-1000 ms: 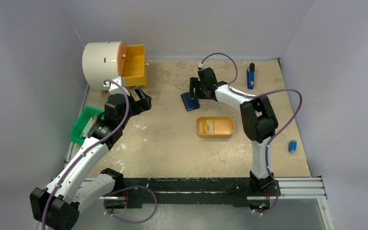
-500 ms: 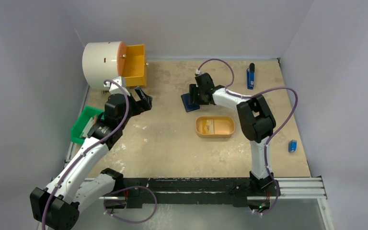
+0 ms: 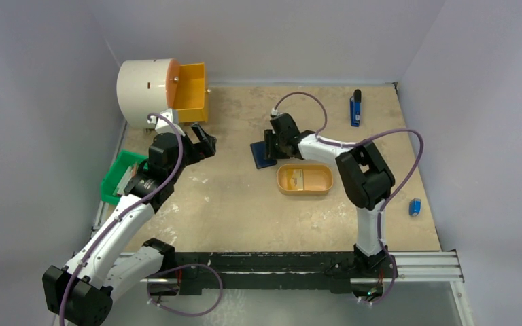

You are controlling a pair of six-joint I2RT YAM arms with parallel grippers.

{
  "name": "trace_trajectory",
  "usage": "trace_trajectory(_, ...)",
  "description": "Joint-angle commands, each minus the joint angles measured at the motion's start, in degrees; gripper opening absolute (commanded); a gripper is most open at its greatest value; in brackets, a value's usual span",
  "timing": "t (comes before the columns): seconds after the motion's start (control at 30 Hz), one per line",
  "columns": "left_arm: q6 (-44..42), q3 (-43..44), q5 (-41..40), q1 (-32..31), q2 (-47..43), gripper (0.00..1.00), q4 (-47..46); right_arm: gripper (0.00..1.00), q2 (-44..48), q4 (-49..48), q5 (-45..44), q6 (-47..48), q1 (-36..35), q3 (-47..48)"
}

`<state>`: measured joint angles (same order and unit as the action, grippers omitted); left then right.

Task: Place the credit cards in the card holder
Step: Move the card holder to the center of the board.

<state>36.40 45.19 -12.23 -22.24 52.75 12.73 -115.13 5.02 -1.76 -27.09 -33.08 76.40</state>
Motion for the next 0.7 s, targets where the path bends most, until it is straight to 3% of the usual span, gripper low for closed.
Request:
trace_trajectory(0.0,0.4,-0.1,1.1,0.4,-0.3,0.92,-3.8,0.46,2.4,0.5,0.6,-3.4,-4.0,-2.0)
trace_trajectory(0.33,0.6,-0.4,1.6,0.4,0.1,0.92,-3.8,0.46,4.4,0.9,-1.4,-10.6,-12.8,-3.9)
trace_trajectory(0.67,0.5,0.2,0.8,-1.0,1.2,0.9,-2.0,0.46,16.7,-1.4,-3.3,-16.9,-18.1,-21.0)
